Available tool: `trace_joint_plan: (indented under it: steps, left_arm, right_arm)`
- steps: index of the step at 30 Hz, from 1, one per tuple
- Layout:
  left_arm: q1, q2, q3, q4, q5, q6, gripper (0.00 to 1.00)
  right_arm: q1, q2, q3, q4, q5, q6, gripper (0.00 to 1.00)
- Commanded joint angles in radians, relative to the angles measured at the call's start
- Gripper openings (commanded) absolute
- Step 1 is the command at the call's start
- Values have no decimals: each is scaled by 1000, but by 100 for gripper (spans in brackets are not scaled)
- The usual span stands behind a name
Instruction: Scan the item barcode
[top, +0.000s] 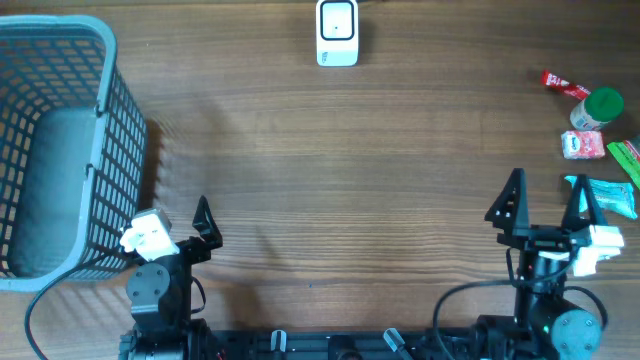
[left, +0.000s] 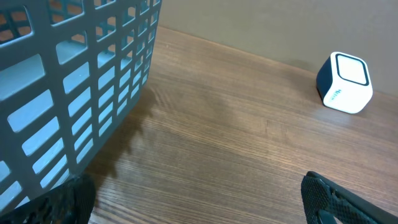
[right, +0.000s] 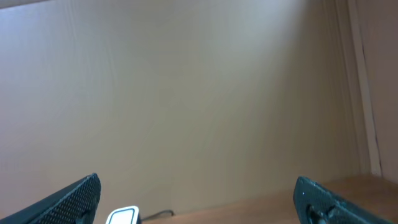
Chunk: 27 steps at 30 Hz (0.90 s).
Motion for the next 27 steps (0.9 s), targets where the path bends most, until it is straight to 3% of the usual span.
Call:
trace_joint_plan:
  steps: [1,5,9,27]
  left_arm:
    - [4,-6,-2,4,-16,19,100]
    - [4,-6,-2,4,-16,19,100]
    - [4,-6,-2,4,-16,19,100]
    - [4,-6,-2,4,-18,20,100]
  right_arm:
    - [-35,-16,-97,49,-77,-3,100]
    - [-36,-16,-174,27,-76,-6,100]
    - [-36,-16,-174,-195,-66,-20,100]
    - [-39,-10,-174,-188,-71,-57,100]
